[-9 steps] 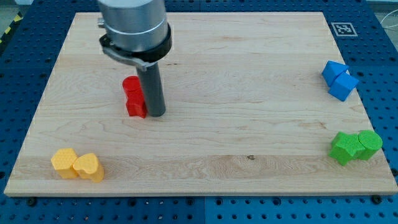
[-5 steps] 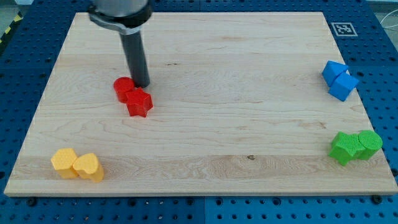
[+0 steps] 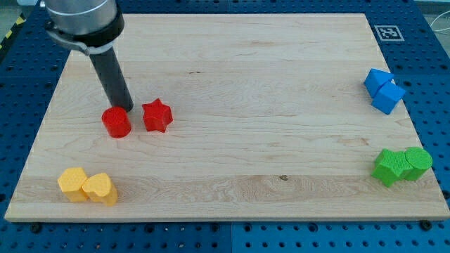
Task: Move red circle towards yellow hexagon
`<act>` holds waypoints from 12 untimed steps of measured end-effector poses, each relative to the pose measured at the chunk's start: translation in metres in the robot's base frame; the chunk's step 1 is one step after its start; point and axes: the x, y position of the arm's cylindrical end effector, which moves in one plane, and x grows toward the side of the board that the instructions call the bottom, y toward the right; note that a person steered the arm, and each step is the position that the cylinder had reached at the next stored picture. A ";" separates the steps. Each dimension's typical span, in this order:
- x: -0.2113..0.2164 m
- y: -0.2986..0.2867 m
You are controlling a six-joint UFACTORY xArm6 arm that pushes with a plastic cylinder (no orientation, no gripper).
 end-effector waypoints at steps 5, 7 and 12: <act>0.042 0.005; 0.046 0.000; 0.064 0.010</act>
